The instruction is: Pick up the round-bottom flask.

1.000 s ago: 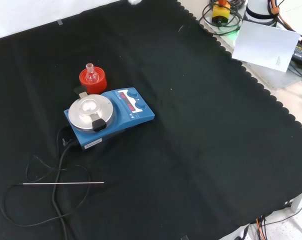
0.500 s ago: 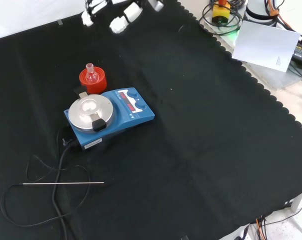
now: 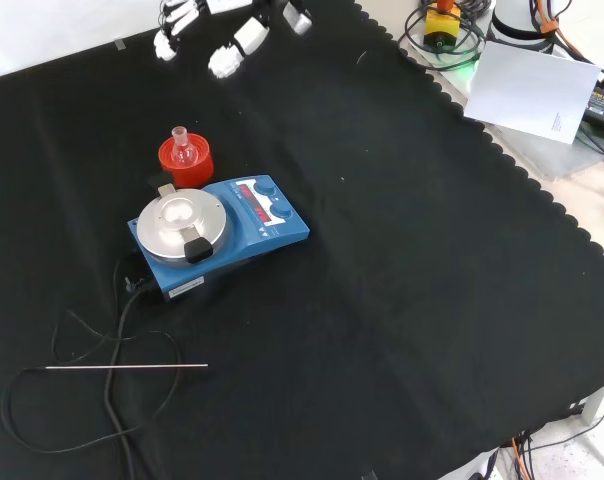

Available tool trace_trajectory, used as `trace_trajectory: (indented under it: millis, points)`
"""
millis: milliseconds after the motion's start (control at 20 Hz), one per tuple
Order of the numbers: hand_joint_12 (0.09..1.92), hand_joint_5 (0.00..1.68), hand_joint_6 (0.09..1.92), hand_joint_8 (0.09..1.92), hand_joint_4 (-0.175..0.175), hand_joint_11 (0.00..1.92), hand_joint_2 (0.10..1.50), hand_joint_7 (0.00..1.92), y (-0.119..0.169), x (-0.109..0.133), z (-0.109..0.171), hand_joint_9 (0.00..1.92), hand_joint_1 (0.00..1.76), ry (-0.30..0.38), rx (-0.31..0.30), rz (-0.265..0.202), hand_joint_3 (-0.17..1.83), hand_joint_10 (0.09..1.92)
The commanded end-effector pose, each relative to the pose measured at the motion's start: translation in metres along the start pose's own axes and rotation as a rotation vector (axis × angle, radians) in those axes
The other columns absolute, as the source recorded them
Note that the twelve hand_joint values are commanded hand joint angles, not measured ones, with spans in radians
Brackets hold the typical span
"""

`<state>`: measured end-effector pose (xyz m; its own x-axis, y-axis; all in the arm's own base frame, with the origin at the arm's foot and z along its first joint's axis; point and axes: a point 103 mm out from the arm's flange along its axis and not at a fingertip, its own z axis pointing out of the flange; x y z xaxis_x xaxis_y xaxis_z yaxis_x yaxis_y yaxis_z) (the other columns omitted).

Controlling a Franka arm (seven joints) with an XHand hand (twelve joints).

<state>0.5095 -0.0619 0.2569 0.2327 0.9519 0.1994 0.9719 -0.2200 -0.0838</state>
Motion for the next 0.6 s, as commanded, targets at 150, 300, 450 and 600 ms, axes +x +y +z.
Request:
trace_trajectory:
  millis: [150,300,450,600]
  points:
    - [1.38,0.50,0.09,0.64,-0.075,0.00,1.10,0.21,0.026,-0.024,0.070,0.40,0.71,0.098,0.035,0.045,-0.17,0.71]
    - [1.38,0.51,0.09,0.64,-0.076,0.00,1.08,0.22,0.028,-0.027,0.079,0.40,0.71,0.102,0.035,0.047,-0.17,0.71]
    - [1.38,0.50,0.09,0.63,-0.074,0.00,1.06,0.19,0.029,-0.032,0.087,0.38,0.70,0.113,0.023,0.049,-0.17,0.70]
    - [1.34,0.49,0.09,0.63,-0.071,0.00,1.04,0.16,0.030,-0.038,0.094,0.35,0.70,0.121,0.017,0.069,-0.17,0.69]
